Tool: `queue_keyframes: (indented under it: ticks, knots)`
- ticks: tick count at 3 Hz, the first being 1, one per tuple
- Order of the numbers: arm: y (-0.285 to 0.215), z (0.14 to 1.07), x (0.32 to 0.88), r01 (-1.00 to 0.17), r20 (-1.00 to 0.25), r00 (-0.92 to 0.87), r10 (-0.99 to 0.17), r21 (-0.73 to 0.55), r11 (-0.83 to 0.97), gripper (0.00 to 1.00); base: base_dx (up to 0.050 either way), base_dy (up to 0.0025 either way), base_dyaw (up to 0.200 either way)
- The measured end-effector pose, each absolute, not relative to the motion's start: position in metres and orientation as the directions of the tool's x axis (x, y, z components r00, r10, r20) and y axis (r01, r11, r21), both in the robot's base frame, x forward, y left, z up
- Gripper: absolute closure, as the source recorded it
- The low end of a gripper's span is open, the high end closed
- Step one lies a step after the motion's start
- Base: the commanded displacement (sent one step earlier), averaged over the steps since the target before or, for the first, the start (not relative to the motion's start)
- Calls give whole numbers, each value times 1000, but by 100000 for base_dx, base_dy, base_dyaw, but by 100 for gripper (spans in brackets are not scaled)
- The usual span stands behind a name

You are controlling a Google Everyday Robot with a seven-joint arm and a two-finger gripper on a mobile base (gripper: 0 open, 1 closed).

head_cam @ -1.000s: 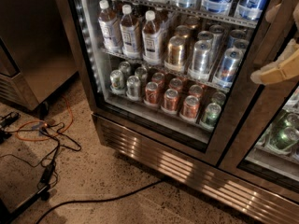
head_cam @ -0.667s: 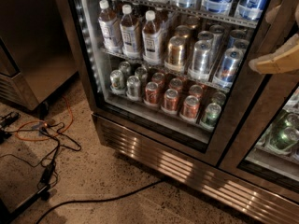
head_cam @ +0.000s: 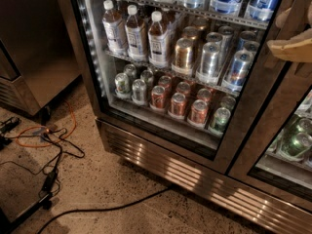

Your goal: Open left fridge door

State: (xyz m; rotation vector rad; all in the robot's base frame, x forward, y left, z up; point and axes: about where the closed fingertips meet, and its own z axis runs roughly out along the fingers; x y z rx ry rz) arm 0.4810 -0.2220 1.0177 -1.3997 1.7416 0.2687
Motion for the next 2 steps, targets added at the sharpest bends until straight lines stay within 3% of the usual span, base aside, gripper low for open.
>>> queue_keyframes:
  ticks: [1,2]
  knots:
    - [-225,1020,480,-878,-720,-3,-694,-330,346,100,0,0,0]
    - [-226,1029,478,-878,-720,-3,-694,-330,346,100,0,0,0]
